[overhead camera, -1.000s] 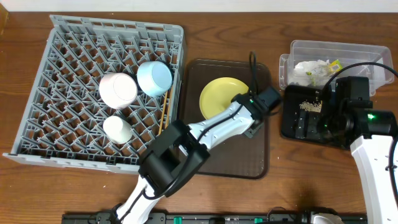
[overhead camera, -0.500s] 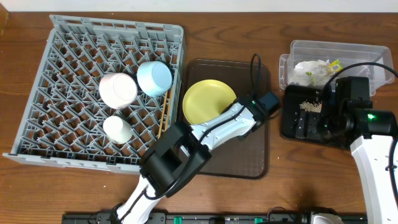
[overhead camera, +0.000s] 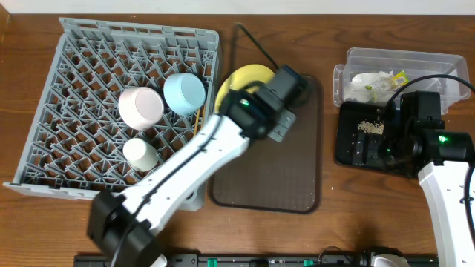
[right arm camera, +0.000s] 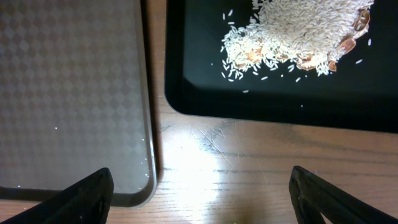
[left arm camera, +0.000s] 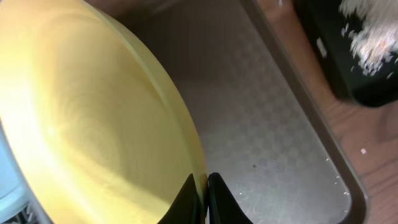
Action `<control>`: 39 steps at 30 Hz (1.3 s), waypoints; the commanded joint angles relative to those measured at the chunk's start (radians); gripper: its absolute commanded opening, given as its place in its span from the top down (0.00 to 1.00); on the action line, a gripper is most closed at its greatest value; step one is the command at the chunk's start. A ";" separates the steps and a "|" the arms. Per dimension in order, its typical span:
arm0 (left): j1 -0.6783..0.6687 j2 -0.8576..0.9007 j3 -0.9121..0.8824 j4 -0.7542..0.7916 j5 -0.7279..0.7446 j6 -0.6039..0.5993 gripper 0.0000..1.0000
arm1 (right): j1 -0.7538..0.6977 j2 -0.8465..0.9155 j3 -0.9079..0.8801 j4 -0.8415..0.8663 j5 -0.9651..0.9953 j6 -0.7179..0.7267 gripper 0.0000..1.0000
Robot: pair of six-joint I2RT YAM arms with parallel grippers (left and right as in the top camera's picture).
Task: Sort waste into correct bins and load items into the dishwasher
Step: 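Lift the yellow plate and stand it upright in the rack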
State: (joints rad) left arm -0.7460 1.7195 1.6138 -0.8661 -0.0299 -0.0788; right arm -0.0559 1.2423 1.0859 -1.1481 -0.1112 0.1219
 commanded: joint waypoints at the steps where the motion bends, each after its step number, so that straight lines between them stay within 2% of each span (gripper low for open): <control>1: 0.115 -0.092 0.008 0.003 0.235 -0.008 0.94 | -0.016 -0.009 0.018 -0.001 0.006 -0.004 0.12; 6: 0.324 -0.121 0.008 0.009 0.665 -0.008 0.94 | -0.016 -0.009 0.018 -0.001 0.006 -0.004 0.12; 7: 0.408 -0.120 0.008 0.009 0.799 -0.009 0.94 | -0.016 -0.009 0.018 -0.003 0.006 -0.004 0.12; 12: 0.560 -0.120 0.006 -0.005 0.941 -0.012 0.94 | -0.016 -0.009 0.018 -0.006 0.006 -0.004 0.12; 19: 0.676 -0.120 -0.020 -0.013 1.048 -0.012 0.94 | -0.016 -0.009 0.018 -0.011 0.006 -0.004 0.12; 39: 0.764 -0.118 -0.172 -0.010 1.020 -0.011 0.94 | -0.016 -0.009 0.018 -0.016 0.006 -0.004 0.12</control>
State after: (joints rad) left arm 0.0132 1.6081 1.4738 -0.8825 0.9916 -0.0853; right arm -0.0559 1.2423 1.0859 -1.1625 -0.1112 0.1219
